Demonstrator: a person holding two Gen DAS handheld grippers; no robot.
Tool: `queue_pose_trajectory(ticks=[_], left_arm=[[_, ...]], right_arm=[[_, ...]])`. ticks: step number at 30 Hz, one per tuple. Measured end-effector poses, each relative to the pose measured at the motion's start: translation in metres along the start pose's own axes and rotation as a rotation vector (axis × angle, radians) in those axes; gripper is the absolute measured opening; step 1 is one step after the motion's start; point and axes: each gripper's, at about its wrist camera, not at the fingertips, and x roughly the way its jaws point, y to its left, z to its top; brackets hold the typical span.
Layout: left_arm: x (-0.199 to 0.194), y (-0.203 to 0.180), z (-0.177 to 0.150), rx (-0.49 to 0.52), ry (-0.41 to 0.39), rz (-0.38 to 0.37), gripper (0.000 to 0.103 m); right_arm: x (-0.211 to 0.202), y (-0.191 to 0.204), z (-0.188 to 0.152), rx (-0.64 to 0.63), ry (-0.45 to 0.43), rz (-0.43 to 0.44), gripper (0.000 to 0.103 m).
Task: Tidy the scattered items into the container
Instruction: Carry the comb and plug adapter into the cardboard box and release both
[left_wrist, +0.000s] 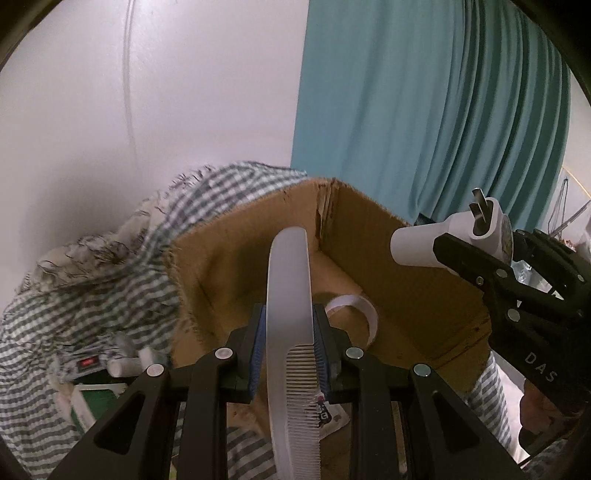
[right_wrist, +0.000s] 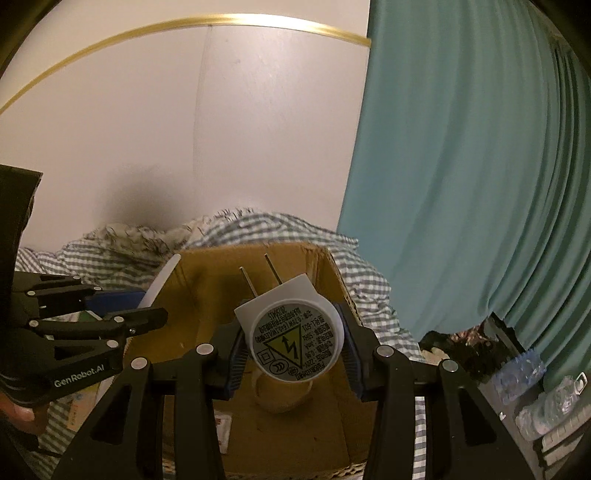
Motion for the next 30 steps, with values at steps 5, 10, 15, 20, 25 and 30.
queue_pose_trajectory(ticks=[5,10,15,20,25,30], left_arm=[[0.023,-0.003,-0.001,0.005,0.027,-0.016,0.025],[0.036,-0.003,-0.001,0.0,0.052,-0.023,0.025],[0.034,0.002,-0.001,-0.017,0.065,-0.029,0.026],[0.015,0.01,0.004,-0.037,0.034,-0.011,0.051],[-0.016,0.014,0.01,-0.032,-0.036,0.019,0.061],[-0.053,0.014,0.014,-0.015,-0.13,0.061,0.085]], right_arm=[[0.02,-0.006,-0.007,0.003,0.049,-0.007,0.043],[0.034,-0.006,-0.012,0.004,0.096,-0.005,0.043],[0.035,-0.006,-0.013,0.0,0.103,-0.016,0.047],[0.023,-0.008,-0.006,0.0,0.063,-0.043,0.056],[0.007,-0.004,0.002,0.006,0.03,-0.047,0.057],[-0.013,0.001,0.012,0.018,-0.007,-0.043,0.061]])
